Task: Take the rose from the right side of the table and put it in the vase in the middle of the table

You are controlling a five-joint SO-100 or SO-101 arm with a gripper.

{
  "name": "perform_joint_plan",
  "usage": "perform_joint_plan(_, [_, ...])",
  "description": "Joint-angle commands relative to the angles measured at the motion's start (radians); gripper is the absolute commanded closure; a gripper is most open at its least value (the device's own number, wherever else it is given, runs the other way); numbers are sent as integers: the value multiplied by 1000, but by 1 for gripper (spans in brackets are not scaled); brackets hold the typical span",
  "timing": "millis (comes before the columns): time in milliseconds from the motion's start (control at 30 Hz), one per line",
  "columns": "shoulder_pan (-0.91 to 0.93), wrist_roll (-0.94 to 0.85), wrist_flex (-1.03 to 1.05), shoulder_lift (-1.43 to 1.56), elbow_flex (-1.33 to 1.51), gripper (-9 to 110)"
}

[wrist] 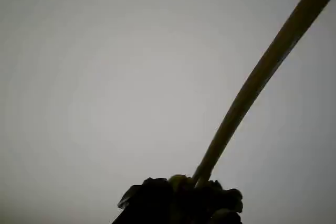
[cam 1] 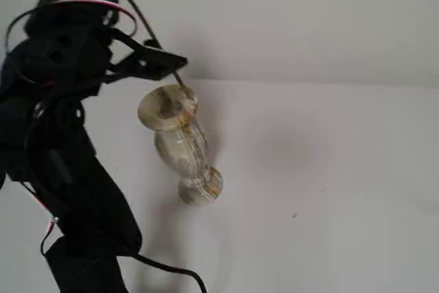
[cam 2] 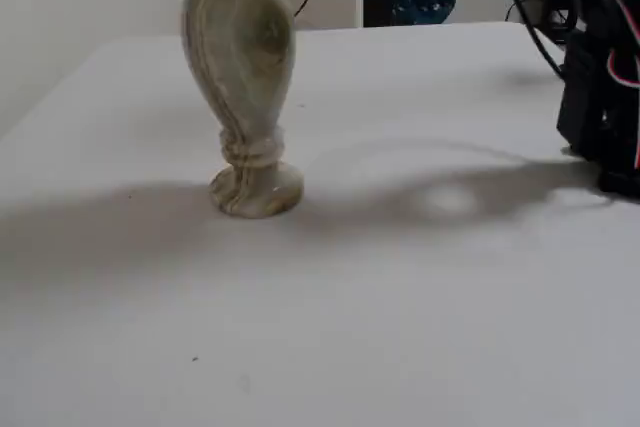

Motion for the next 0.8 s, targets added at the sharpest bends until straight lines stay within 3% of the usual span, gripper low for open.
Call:
perform_joint_plan(0, [-34,23,-40,29,-38,102])
perform_joint_plan(767, [6,161,173,-71,-38,102])
